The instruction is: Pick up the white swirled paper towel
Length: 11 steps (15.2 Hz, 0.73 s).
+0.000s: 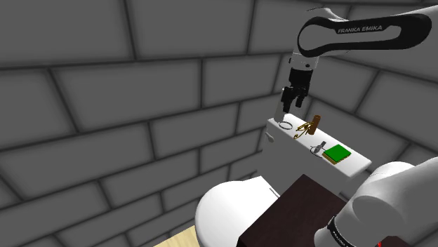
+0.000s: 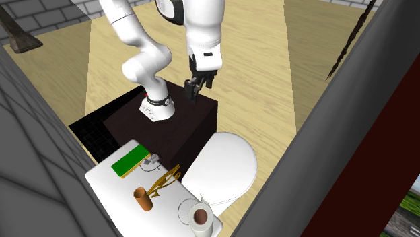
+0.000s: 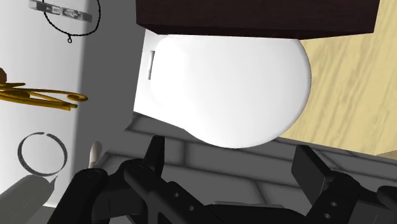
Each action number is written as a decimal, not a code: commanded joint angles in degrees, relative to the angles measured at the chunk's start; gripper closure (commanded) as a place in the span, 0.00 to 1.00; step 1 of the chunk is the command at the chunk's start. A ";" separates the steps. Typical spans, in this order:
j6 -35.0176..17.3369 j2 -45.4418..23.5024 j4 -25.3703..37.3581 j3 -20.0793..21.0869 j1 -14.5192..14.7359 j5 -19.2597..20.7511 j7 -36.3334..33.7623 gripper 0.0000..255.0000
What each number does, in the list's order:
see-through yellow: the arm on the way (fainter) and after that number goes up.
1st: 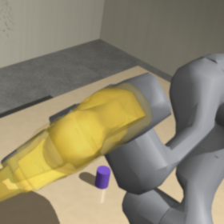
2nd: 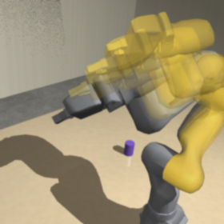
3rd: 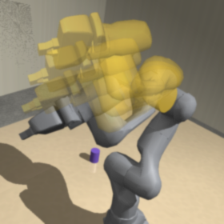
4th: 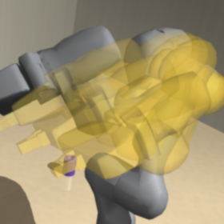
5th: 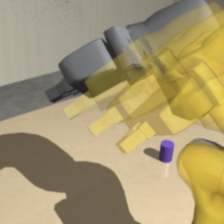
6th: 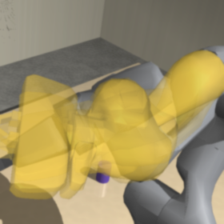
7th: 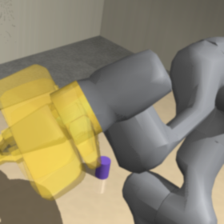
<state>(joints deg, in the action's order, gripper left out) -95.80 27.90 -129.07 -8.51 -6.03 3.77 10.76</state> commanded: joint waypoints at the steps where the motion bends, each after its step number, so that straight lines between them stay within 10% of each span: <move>1: -1.01 -3.01 2.36 -1.81 -0.65 0.55 2.18 0.00; 11: -4.75 -21.02 18.01 -9.73 -3.42 -1.32 13.05 0.00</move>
<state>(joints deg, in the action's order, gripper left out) -100.20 9.14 -113.11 -17.42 -9.10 2.96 22.48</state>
